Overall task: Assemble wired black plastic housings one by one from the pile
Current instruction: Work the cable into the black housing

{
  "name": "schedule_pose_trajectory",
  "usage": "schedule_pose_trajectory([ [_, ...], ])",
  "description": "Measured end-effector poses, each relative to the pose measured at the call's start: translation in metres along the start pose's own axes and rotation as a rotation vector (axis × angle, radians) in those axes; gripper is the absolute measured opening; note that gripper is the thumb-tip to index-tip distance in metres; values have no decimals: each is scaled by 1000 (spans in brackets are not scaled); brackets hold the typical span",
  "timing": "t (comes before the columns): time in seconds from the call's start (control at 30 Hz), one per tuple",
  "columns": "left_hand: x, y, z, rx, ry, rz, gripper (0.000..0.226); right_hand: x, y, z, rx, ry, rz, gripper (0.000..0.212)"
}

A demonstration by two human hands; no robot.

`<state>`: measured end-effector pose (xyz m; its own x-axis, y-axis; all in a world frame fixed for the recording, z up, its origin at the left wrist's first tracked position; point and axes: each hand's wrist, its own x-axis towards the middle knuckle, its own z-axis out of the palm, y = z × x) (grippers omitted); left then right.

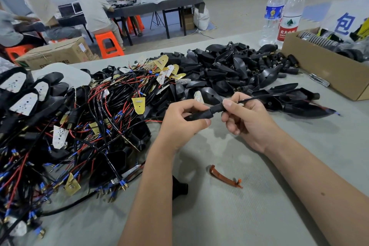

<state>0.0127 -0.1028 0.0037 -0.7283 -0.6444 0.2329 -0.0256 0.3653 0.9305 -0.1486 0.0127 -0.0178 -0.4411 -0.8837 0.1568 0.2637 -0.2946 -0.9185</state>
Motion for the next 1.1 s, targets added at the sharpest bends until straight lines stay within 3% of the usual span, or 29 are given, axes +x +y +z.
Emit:
schedule_pose_trajectory([
  [0.23,0,0,-2,-71,25,-51,24,0,1,0,-59,-19,-15,15],
  [0.63,2,4,10,71,-2,4,25,1,2,0,-134,-30,1,22],
  [0.77,2,9,13,-81,-50,-143,15,2,2,3,-118,37,-7,25],
  [0.97,2,17,14,-363,-201,-439,56,3,7,6,-163,69,-30,30],
  [1.1,4,14,4,-570,-84,-498,70,5,8,6,-116,216,-48,29],
])
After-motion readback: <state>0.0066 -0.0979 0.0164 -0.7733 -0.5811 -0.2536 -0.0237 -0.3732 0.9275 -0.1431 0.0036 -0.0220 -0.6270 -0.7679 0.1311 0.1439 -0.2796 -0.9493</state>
